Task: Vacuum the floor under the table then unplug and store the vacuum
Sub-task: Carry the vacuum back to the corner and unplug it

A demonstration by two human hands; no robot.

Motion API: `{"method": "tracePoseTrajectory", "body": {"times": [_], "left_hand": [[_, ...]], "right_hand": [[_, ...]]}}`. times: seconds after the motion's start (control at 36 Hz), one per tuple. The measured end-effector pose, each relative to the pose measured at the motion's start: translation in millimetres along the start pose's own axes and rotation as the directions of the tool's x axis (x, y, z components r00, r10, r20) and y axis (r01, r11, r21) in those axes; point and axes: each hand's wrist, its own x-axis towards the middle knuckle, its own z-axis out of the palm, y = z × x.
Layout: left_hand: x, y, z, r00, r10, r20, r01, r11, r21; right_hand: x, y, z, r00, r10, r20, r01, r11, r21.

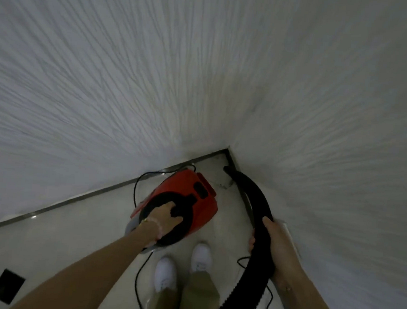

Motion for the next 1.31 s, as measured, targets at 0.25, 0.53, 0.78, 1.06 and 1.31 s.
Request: {"method": "tracePoseTrajectory", "body": {"times": [0.25, 0.53, 0.78, 1.06, 1.31], "left_hand": [[107.7, 7.0, 28.5, 0.998, 0.018, 0.058, -0.024, 0.994, 0.111], [163.6, 25.1, 42.3, 0.989, 0.061, 0.132, -0.088, 0.972, 0.216], [189.6, 35.9, 39.7, 0.993, 0.065, 0.097, -0.085, 0.972, 0.221], [184.1, 33.7, 39.5, 0.996, 0.041, 0.078, -0.056, 0.98, 0.193], [187.7, 27.6, 36.3, 0.997, 0.03, 0.071, -0.047, 0.969, 0.244]], "right_hand": [[82.9, 16.1, 9.3, 0.994, 0.092, -0.059, -0.09, 0.995, 0.03], [125.0, 27.1, 4.8, 0.999, 0.039, -0.02, -0.038, 0.997, 0.073], [147.3, 28.7, 3.7, 1.0, -0.014, -0.006, 0.014, 0.996, 0.085], [149.4, 23.2, 9.1, 0.996, -0.088, 0.021, 0.088, 0.996, -0.006], [169.0, 24.3, 9.1, 0.999, -0.041, -0.006, 0.042, 0.998, 0.043]]}}
